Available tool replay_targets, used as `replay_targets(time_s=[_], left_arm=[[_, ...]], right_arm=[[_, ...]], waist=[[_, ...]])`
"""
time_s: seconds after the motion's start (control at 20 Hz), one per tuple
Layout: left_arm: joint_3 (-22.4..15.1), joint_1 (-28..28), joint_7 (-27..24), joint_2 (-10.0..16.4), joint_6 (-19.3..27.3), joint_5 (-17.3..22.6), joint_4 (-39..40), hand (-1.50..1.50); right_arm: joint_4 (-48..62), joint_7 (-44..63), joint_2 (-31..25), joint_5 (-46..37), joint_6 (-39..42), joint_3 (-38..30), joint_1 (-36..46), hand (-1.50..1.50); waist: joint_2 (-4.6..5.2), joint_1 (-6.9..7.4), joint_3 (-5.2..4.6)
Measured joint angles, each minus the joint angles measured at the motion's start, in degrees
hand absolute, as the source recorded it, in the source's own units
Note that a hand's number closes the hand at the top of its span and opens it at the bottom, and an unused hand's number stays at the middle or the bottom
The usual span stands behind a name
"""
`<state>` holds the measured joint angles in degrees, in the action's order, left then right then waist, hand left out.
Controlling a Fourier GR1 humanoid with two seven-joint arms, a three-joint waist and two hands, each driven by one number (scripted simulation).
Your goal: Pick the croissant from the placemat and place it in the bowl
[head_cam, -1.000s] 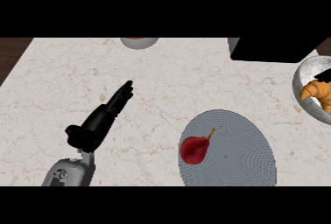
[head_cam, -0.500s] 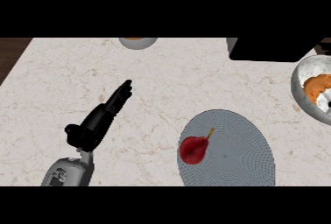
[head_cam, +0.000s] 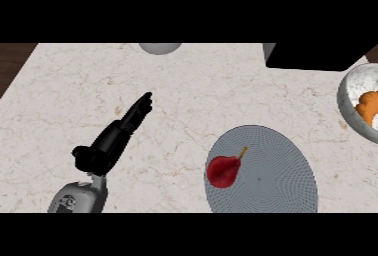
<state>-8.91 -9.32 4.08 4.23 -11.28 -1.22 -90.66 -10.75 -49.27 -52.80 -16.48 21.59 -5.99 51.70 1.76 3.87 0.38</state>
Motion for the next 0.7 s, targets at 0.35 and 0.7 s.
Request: replay_targets(time_s=[0.35,0.7], left_arm=[[-0.3,0.1,0.0,-0.4,0.0,0.1,-0.4,0.0],[-0.5,-0.1,-0.4,-0.8,0.1,0.0,-0.6,0.0]], right_arm=[[3.8,3.6,-4.7,4.1,3.4,-4.1,-0.2,-1.5],[4.1,5.9,-7.1,6.0,5.6,-5.7,-1.5,-1.5]], waist=[[0.61,0.29,0.32],[1.14,0.48,0.67]])
